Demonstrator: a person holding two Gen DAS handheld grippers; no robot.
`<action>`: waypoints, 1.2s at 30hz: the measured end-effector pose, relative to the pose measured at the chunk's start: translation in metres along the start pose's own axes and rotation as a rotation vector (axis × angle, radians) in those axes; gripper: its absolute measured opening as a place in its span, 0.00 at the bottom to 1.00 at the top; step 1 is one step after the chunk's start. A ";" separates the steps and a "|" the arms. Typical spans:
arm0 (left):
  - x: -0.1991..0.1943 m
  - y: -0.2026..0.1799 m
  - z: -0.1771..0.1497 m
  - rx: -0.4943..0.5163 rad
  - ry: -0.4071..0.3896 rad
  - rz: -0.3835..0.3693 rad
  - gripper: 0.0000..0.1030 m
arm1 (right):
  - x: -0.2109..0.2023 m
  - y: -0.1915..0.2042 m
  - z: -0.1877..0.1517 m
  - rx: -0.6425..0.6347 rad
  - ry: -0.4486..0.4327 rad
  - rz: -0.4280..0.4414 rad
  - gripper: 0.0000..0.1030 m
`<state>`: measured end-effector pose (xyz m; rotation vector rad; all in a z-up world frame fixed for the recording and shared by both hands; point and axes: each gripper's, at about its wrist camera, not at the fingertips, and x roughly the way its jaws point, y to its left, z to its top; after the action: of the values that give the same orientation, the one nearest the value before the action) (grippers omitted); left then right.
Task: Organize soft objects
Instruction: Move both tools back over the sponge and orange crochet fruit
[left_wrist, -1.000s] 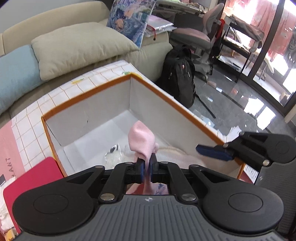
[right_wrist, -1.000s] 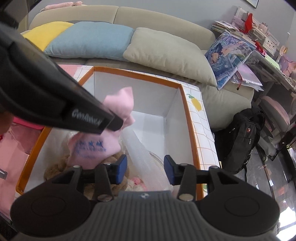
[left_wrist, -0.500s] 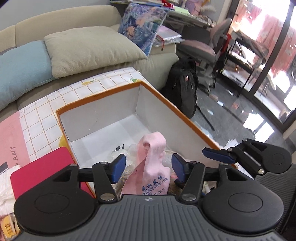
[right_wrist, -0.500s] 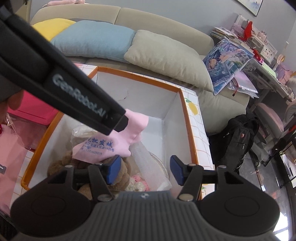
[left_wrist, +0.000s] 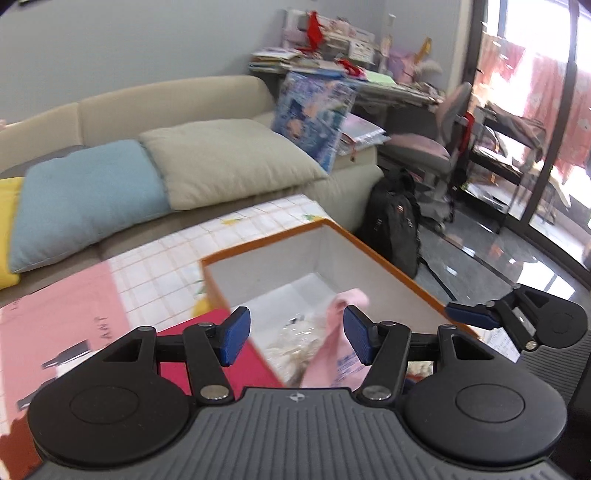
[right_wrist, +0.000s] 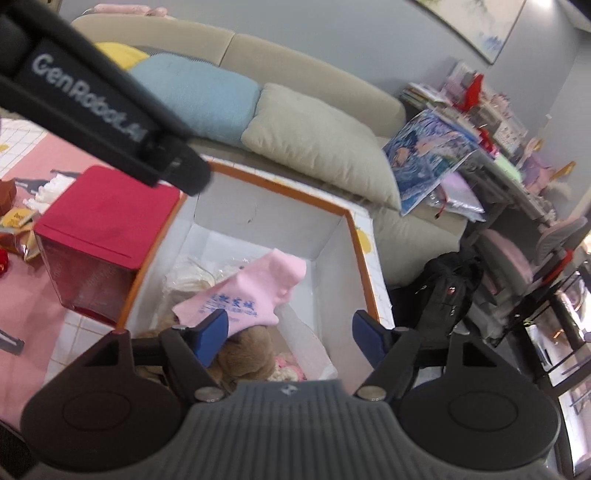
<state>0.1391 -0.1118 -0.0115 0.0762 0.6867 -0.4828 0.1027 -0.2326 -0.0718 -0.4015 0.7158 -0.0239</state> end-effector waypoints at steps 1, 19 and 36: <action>-0.006 0.004 -0.003 -0.013 -0.007 0.008 0.66 | -0.004 0.004 0.000 0.012 -0.007 -0.009 0.71; -0.082 0.094 -0.064 -0.177 0.005 0.176 0.66 | -0.040 0.093 0.006 0.043 -0.098 0.156 0.76; -0.110 0.163 -0.146 -0.348 0.119 0.265 0.65 | -0.042 0.172 0.019 -0.078 -0.108 0.408 0.76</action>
<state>0.0527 0.1097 -0.0699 -0.1314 0.8548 -0.1011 0.0633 -0.0603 -0.0958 -0.3224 0.6823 0.4086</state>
